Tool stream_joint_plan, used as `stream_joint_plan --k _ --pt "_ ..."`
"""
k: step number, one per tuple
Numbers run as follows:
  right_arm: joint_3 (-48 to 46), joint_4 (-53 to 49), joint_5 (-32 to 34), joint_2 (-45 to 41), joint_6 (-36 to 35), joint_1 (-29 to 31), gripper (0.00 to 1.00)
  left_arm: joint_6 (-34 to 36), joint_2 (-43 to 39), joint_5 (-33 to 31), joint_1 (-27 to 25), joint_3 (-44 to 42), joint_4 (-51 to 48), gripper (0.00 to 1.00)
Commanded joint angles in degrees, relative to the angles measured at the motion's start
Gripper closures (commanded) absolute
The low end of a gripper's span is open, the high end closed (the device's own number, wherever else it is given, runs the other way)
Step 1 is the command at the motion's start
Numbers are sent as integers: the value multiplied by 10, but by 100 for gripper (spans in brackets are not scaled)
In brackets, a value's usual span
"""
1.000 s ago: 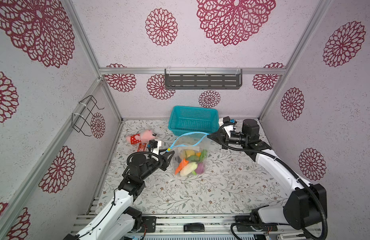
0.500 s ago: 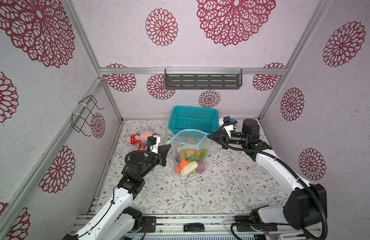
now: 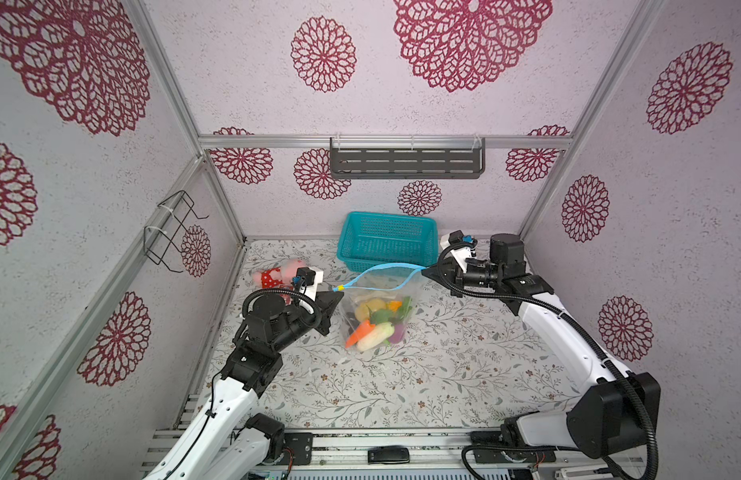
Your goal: Place the food in the zip-top bag and seal the zipper
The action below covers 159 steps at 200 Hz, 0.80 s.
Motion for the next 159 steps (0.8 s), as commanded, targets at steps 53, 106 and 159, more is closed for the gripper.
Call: stream_joint_plan --k 53,106,159 --pt "32 -43 78 -54 -208 188 12 48 25 78 0 19 -16 100" --pt "194 -172 160 59 -314 278 22 58 26 91 1 23 -14 100" --pt "295 -256 174 133 -331 316 53 62 22 93 1 32 -18 100"
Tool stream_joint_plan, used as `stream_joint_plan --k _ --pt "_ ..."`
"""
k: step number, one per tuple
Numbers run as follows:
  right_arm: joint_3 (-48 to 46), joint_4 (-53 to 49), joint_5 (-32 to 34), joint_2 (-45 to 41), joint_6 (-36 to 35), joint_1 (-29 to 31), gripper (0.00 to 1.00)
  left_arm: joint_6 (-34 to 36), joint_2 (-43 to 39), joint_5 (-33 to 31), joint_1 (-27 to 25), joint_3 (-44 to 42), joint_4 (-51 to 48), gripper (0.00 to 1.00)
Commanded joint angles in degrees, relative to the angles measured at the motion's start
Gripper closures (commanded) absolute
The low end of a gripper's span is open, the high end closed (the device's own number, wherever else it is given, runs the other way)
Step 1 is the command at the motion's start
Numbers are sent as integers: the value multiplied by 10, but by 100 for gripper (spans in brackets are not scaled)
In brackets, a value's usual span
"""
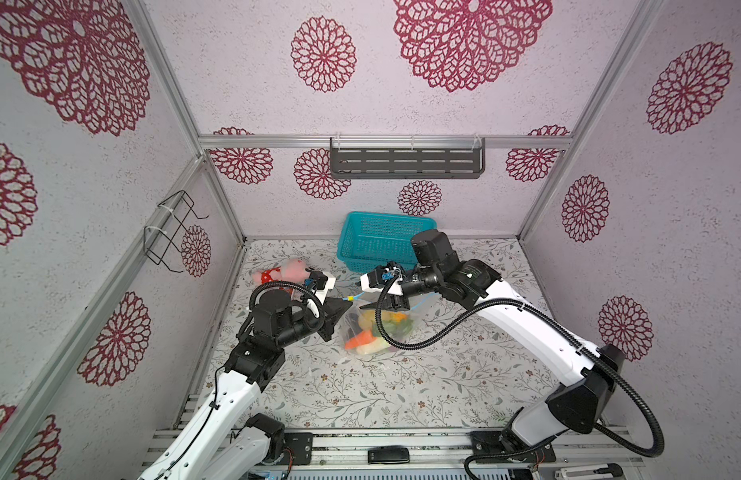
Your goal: Place the food in the zip-top bag and seal the zipper
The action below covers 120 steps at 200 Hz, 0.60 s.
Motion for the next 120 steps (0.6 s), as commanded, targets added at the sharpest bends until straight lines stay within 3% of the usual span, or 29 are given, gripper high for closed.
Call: stream_joint_plan --k 1,60,120 --pt "31 -51 16 3 -25 16 53 13 -7 12 1 17 9 100" --pt "53 -42 47 16 -12 31 73 11 -12 10 1 11 8 100" --pt "75 -52 67 35 -10 46 77 5 -14 11 1 10 12 100"
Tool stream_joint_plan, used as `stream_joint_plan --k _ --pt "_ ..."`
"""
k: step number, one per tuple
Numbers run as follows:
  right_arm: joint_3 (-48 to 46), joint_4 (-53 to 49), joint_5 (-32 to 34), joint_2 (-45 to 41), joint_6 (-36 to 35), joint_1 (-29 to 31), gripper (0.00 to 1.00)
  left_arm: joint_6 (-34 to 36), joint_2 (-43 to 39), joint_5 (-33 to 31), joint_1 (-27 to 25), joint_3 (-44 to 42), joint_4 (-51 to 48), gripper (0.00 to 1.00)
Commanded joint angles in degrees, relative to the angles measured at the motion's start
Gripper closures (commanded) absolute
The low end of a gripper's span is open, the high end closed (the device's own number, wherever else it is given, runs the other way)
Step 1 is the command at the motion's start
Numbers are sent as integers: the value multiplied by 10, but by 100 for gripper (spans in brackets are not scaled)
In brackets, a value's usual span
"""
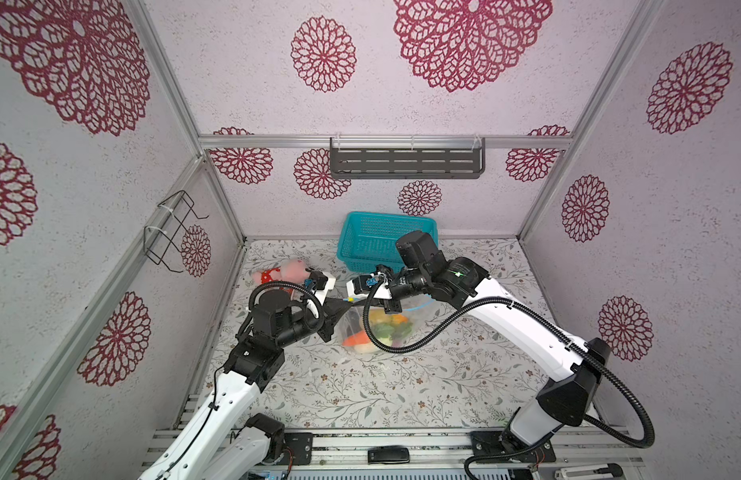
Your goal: Place the food in the zip-top bag and seal the zipper
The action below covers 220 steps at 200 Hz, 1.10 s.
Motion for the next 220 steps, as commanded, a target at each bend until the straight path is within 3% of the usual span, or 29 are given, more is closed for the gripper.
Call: stream_joint_plan --k 1,82,220 --pt "26 -13 12 8 3 10 78 5 -12 7 1 9 17 100" --pt "46 -42 43 12 8 11 97 -3 -26 -15 2 -7 25 100" --pt "30 -82 73 -19 10 -18 100 -22 -44 -59 19 -40 53 100"
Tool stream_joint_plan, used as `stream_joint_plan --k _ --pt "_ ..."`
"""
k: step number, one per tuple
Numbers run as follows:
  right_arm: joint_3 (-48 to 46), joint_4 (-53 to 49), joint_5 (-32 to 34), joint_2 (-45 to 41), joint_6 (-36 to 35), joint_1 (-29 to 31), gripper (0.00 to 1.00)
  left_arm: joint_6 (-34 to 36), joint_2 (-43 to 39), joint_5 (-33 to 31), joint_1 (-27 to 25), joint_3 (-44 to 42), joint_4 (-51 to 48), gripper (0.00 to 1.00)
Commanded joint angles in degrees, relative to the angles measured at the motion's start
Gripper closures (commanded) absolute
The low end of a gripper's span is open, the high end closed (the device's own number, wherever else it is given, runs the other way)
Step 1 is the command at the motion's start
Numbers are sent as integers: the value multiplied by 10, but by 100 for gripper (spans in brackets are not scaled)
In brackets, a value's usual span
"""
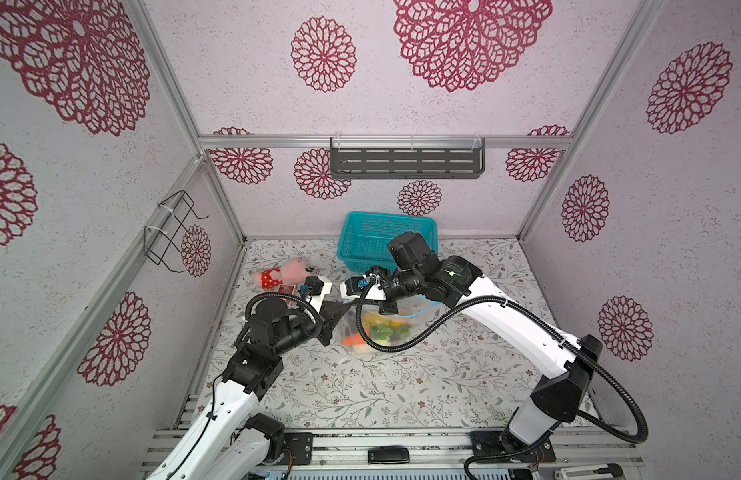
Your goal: Place the food in the zip-top bag and seal the zipper
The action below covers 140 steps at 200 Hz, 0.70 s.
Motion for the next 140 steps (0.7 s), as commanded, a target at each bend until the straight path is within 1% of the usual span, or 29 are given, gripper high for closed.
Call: stream_joint_plan --k 1,39,86,104,121,133,140 --pt "1 -45 28 -36 5 -25 100 -5 -8 -33 17 -2 20 100" --pt "-6 -45 31 -48 -1 -27 100 3 -1 -31 17 7 5 100" --pt "0 -67 40 -49 1 -29 99 -5 -7 -50 17 0 11 100" --pt "-7 -62 42 -52 4 -30 99 -9 -4 -39 17 -2 16 100" --pt "-12 -56 30 -52 0 -30 99 0 5 -9 17 7 11 100" --pt "-7 -59 21 -46 -4 -30 100 15 8 11 17 18 -2 85" --pt "-4 -63 9 -43 -8 -33 100 25 7 25 17 24 -10 80"
